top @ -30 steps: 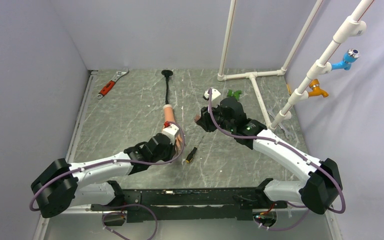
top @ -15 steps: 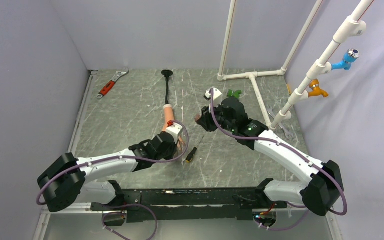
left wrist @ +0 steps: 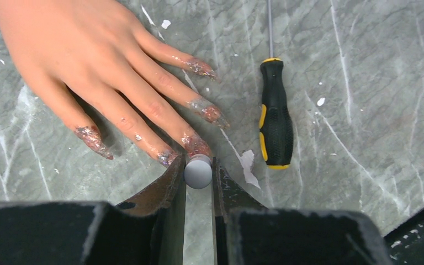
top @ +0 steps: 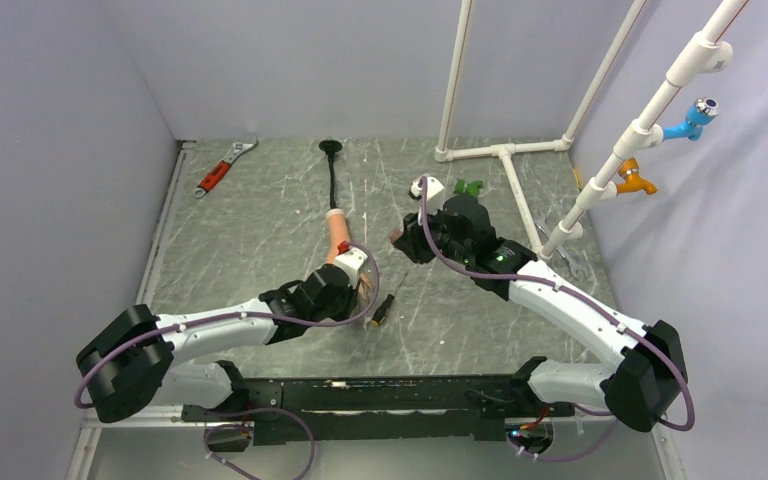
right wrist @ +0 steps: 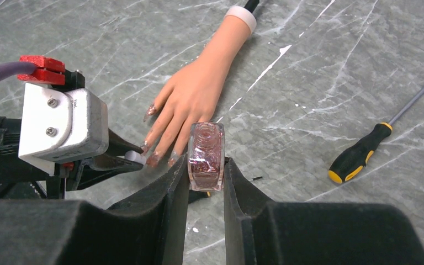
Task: Paint the nails
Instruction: Paint the nail polish on the nail.
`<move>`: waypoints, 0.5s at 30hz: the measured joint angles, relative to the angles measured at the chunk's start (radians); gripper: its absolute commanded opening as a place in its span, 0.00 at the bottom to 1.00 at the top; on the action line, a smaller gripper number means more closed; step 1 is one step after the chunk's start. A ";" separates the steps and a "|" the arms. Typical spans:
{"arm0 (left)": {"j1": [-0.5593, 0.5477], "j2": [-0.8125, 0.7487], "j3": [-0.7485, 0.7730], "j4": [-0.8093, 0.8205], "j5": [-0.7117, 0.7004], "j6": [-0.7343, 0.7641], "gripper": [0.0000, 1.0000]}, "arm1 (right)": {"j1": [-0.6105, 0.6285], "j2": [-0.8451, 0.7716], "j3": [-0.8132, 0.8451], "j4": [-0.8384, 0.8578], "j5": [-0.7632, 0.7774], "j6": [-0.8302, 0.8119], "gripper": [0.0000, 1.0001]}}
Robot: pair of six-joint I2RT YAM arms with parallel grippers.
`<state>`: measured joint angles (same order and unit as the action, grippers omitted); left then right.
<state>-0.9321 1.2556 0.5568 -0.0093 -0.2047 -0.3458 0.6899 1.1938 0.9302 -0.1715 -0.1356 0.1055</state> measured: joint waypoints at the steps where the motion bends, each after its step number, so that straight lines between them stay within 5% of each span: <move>1: -0.002 -0.003 -0.003 0.005 0.003 -0.003 0.00 | 0.000 0.000 0.000 0.000 0.000 0.000 0.00; 15: -0.020 -0.019 -0.013 0.034 0.037 -0.016 0.00 | 0.000 0.000 0.000 0.000 -0.001 0.000 0.00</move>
<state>-0.9520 1.2366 0.5434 0.0250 -0.1673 -0.3622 0.6899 1.1938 0.9302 -0.1715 -0.1364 0.1055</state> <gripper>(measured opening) 0.208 0.268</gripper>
